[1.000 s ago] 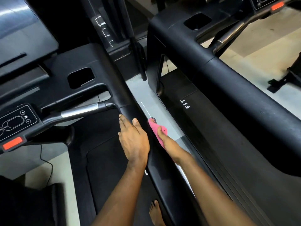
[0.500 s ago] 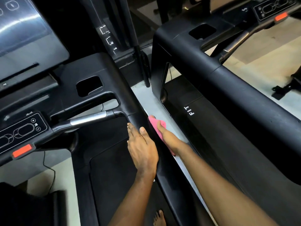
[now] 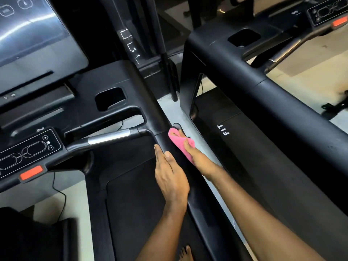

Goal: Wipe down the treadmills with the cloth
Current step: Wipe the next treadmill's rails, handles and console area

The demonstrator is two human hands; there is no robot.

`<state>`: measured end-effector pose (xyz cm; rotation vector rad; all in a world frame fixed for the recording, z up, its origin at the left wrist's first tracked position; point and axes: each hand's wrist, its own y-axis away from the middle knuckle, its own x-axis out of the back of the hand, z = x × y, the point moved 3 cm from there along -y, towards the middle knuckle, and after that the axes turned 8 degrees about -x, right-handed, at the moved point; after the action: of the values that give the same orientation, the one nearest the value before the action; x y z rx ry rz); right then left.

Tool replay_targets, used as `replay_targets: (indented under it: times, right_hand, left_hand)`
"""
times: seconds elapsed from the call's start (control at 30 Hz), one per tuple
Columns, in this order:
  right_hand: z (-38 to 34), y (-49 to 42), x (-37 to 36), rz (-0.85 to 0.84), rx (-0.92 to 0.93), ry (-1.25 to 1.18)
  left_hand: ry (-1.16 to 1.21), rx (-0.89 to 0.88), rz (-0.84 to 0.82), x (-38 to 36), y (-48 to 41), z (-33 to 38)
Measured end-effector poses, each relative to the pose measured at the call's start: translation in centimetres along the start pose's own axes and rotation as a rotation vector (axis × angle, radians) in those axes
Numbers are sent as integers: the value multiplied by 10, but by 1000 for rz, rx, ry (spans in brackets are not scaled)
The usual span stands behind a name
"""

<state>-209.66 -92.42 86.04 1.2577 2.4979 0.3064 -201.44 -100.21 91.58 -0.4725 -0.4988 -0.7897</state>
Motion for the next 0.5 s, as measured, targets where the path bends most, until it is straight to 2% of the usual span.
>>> replay_targets:
  times: [0.13,0.17,0.23,0.3,0.37,0.43,0.5]
  right_hand:
    - [-37,-47,-12,14,127,479]
    - [-54,-56,-18,9,122,611]
    - [-80,-87,-29,30,95,724]
    - [-96,-102,-30,102,43,608]
    - [-94,-95,-23,140,-56,306]
    - [-71,-59,-13,72,-207,155]
    - [-28,-9,2,73,-311,96]
  left_hand:
    - [21,31,-4,2,1,-3]
    - [21,36,-8,2,1,-4]
    - [4,34,-7,1,0,-6]
    - [-9,21,-11,1,1,-5]
    - [-5,13,-13,1,1,-3]
    - [-12,15,-9,1,-1,-3]
    - [-21,10,0,2,0,0]
